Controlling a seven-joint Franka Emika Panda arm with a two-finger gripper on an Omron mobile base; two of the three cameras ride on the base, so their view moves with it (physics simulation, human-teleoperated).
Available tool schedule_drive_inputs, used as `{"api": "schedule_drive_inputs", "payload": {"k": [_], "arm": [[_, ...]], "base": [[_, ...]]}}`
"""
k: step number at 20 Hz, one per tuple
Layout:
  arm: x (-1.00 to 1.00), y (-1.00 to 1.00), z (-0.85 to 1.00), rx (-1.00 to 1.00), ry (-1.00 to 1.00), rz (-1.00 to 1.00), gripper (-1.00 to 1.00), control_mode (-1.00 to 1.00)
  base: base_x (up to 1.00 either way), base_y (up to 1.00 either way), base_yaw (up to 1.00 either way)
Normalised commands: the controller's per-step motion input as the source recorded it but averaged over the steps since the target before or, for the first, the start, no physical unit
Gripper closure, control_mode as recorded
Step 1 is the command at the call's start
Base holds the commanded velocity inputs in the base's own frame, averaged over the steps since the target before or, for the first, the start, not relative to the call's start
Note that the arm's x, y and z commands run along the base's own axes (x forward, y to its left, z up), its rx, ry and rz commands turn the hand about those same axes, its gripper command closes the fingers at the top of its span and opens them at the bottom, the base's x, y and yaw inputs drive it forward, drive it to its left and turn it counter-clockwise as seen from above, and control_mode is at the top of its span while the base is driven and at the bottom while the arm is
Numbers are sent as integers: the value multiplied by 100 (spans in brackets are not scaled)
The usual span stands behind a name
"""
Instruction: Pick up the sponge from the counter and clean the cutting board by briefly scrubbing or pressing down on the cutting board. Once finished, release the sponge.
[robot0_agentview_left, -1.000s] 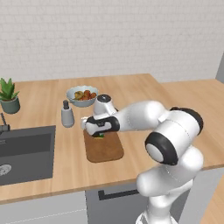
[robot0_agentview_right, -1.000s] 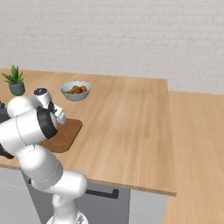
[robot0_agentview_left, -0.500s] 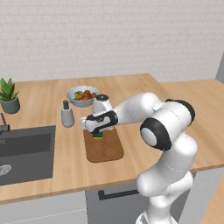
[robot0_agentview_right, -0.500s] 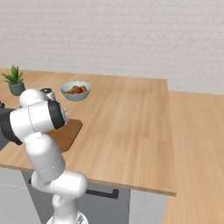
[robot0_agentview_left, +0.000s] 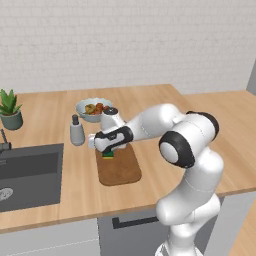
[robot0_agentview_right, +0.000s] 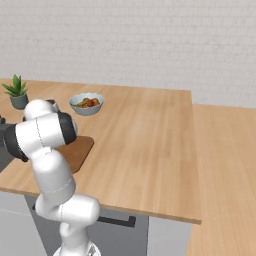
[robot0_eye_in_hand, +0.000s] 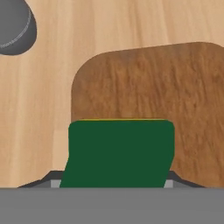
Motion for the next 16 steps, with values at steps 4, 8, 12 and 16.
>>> {"api": "schedule_drive_inputs", "payload": {"k": [4,8,12,16], "arm": [[0,0,-15,0,0,0,100,-100],[17,0,-26,0,0,0,100,-100],[19,0,-29,0,0,0,100,-100],[9,0,-25,0,0,0,100,-100]], "base": [[0,0,0],[0,0,0],[0,0,0],[0,0,0]]}}
